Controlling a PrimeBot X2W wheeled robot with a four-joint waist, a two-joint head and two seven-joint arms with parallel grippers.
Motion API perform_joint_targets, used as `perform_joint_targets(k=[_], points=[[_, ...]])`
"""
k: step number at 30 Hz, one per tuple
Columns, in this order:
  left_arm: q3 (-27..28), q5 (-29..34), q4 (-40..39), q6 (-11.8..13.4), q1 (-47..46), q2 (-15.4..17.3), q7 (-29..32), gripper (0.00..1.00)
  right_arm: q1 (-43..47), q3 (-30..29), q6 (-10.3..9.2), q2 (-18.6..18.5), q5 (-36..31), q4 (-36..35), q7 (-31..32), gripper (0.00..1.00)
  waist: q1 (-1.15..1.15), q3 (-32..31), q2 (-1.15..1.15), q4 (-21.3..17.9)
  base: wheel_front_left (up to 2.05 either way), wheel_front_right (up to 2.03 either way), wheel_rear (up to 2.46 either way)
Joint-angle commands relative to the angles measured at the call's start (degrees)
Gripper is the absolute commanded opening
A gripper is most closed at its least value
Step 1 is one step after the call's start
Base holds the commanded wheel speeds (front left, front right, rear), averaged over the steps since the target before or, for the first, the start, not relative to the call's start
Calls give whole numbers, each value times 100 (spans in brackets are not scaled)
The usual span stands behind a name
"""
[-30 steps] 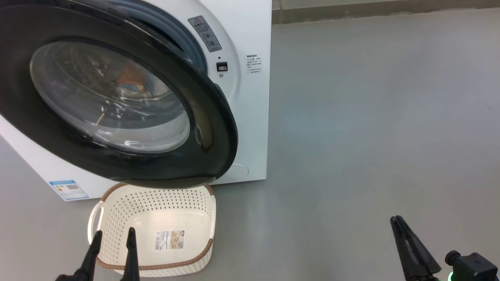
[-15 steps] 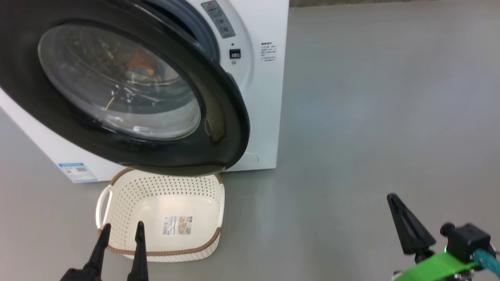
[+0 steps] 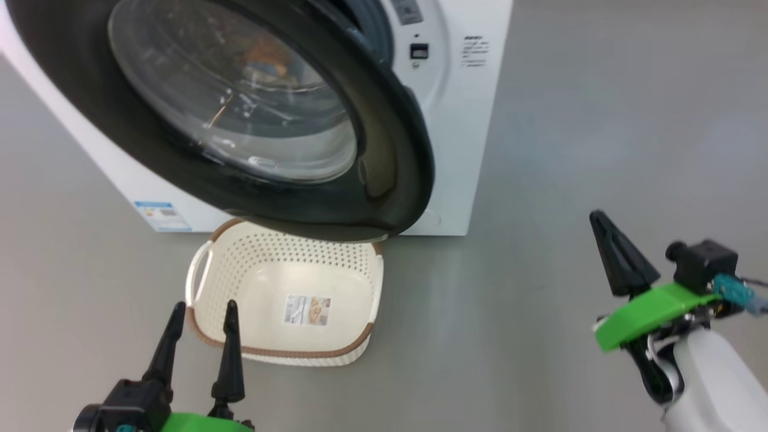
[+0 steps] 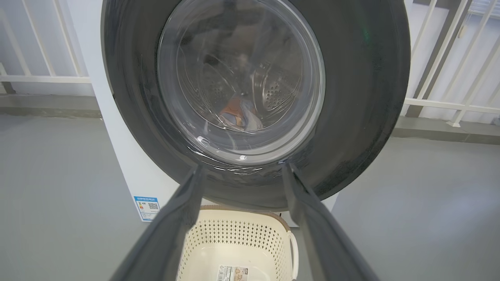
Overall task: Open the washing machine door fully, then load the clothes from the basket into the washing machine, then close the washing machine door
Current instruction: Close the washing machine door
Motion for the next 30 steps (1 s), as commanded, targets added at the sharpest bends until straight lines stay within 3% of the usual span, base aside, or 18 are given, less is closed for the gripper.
perform_joint_targets(k=[1, 13, 20, 25, 30], points=[[164, 61, -43, -10, -260, 18, -91, 100, -285, 168, 9, -62, 104, 23, -69, 0, -1, 183, 0, 200, 0, 0, 0], [35, 64, 256, -156, -554, -207, -195, 100, -1864, 542, 9, -184, 369, 1490, -191, 0, -1, 357, 0, 659, 0, 0, 0], [7, 82, 339, -209, -592, -291, -211, 100, -2442, 837, 9, -225, 497, 1895, -213, 0, -1, 389, 0, 844, 0, 0, 0], [34, 128, 322, -235, -590, -336, -215, 100, -2843, 831, 9, -287, 552, 1637, -217, 0, -1, 398, 0, 942, 0, 0, 0], [97, 192, 308, -232, -538, -363, -216, 100, -3050, 838, 9, -308, 517, 830, -218, 0, -1, 357, 0, 997, 0, 0, 0]])
